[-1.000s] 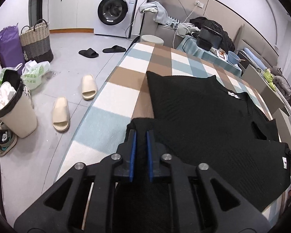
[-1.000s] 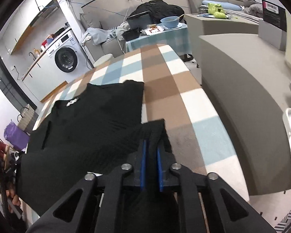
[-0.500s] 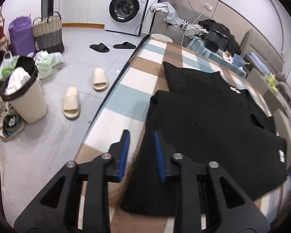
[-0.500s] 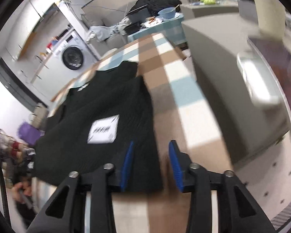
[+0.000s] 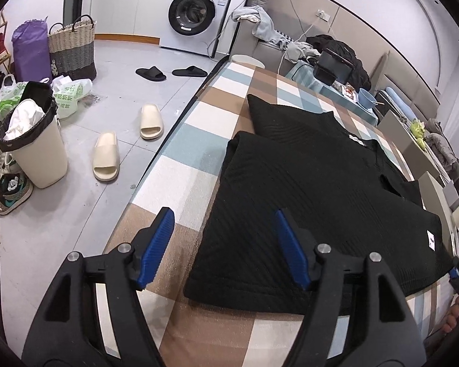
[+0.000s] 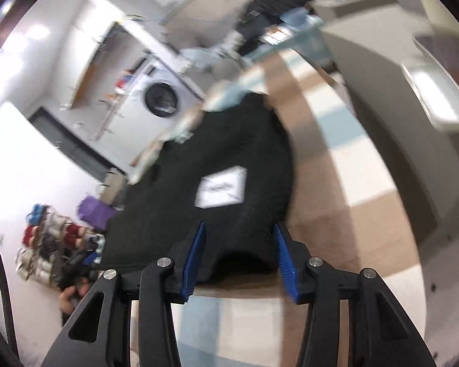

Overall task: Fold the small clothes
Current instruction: 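Grasp the sweater hem with the left gripper while the right gripper grasps the hem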

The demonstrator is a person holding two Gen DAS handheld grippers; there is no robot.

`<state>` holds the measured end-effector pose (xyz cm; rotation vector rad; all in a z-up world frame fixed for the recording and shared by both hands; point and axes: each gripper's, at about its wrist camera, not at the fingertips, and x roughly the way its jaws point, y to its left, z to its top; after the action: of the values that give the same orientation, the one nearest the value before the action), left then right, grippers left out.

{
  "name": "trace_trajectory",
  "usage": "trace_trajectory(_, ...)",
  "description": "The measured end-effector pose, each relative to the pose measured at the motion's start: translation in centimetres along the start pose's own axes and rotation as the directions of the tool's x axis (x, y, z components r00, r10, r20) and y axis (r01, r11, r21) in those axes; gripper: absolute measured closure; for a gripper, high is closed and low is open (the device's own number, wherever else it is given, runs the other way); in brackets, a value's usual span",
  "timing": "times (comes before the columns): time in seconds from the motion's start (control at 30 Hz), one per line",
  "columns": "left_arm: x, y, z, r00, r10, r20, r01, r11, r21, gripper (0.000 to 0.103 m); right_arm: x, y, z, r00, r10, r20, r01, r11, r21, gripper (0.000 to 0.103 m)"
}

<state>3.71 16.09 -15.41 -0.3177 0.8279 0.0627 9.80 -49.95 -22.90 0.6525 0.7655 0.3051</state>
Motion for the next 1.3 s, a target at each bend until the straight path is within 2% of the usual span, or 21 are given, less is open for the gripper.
trace_trajectory(0.03,0.1,0.0,0.1,1.000,-0.004,-0.004,0.004,1.000,0.005,0.037,0.2,-0.1,0.0,1.000,0.003,-0.006,-0.003,1.000,0.009,0.056)
trace_trajectory(0.13,0.2,-0.1,-0.2,1.000,-0.005,-0.022,0.005,1.000,0.016,0.037,1.1,-0.8,-0.2,0.998,-0.053,-0.044,0.054,0.998,0.026,0.056)
trace_trajectory(0.27,0.4,0.1,-0.5,0.999,0.024,-0.030,-0.024,1.000,0.008,0.037,2.0,-1.2,-0.2,0.996,-0.051,-0.072,0.054,0.997,0.047,0.056)
trace_trajectory(0.33,0.4,0.4,-0.6,0.999,0.024,-0.035,-0.024,1.000,-0.007,0.037,1.3,-0.3,0.5,0.999,-0.031,-0.027,0.032,0.999,0.017,0.056)
trace_trajectory(0.4,0.2,0.5,-0.6,0.999,0.021,-0.037,-0.022,1.000,-0.011,0.037,-0.2,0.7,0.9,0.998,0.044,0.049,-0.044,0.999,-0.011,0.056)
trace_trajectory(0.43,0.1,0.6,-0.6,0.999,0.023,-0.034,-0.023,1.000,-0.010,0.037,-0.6,1.0,1.0,0.997,0.041,0.069,-0.040,0.999,-0.019,0.053)
trace_trajectory(0.5,0.0,0.8,-0.7,0.999,0.012,-0.037,-0.013,1.000,-0.019,0.035,0.0,0.9,0.9,1.000,-0.004,0.023,0.004,1.000,-0.008,0.053)
trace_trajectory(0.53,0.1,0.9,-0.9,0.999,0.009,-0.044,-0.010,1.000,-0.027,0.034,0.6,0.6,0.7,1.000,0.002,-0.014,-0.002,1.000,0.000,0.053)
trace_trajectory(0.67,0.8,1.1,-1.4,0.997,-0.019,-0.076,0.015,0.999,-0.051,0.033,1.3,0.5,0.6,1.000,0.016,-0.026,-0.015,1.000,0.007,0.053)
trace_trajectory(0.77,0.8,0.8,-1.7,0.996,-0.047,-0.070,0.044,0.998,-0.051,0.033,1.6,0.6,0.8,0.999,0.031,-0.020,-0.030,0.999,0.019,0.053)
trace_trajectory(0.83,0.6,0.4,-1.7,0.997,-0.058,-0.049,0.056,0.998,-0.039,0.039,1.8,0.7,0.8,1.000,0.015,-0.022,-0.014,1.000,0.016,0.053)
trace_trajectory(0.9,0.4,0.2,-1.6,0.998,-0.056,-0.031,0.055,0.998,-0.025,0.069,2.0,0.6,0.8,1.000,0.014,-0.025,-0.014,1.000,0.020,0.053)
trace_trajectory(0.93,0.4,0.1,-1.5,0.999,-0.039,-0.028,0.038,0.999,-0.016,0.076,2.1,0.6,0.7,1.000,0.011,-0.027,-0.010,1.000,0.023,0.053)
trace_trajectory(0.97,0.3,0.0,-1.5,0.999,-0.034,-0.025,0.034,0.999,-0.012,0.090,2.2,0.6,0.7,1.000,0.008,-0.026,-0.007,1.000,0.024,0.053)
trace_trajectory(1.1,0.2,-0.1,-1.3,0.999,-0.042,-0.010,0.042,0.999,-0.007,0.098,2.5,0.2,0.7,1.000,-0.013,-0.024,0.014,0.999,0.038,0.055)
trace_trajectory(1.2,-0.4,-0.2,-1.1,0.999,-0.047,0.018,0.048,0.999,-0.006,0.100,2.9,-0.2,0.9,0.998,-0.056,-0.035,0.058,0.997,0.058,0.071)
trace_trajectory(1.27,-1.0,-0.2,-0.7,0.998,-0.060,0.037,0.060,0.998,-0.014,0.100,2.8,-0.3,1.0,0.997,-0.075,-0.031,0.077,0.995,0.062,0.091)
trace_trajectory(1.3,-1.3,-0.2,-0.5,0.997,-0.066,0.044,0.067,0.998,-0.016,0.100,2.6,-0.2,1.2,0.996,-0.082,-0.020,0.083,0.995,0.058,0.094)
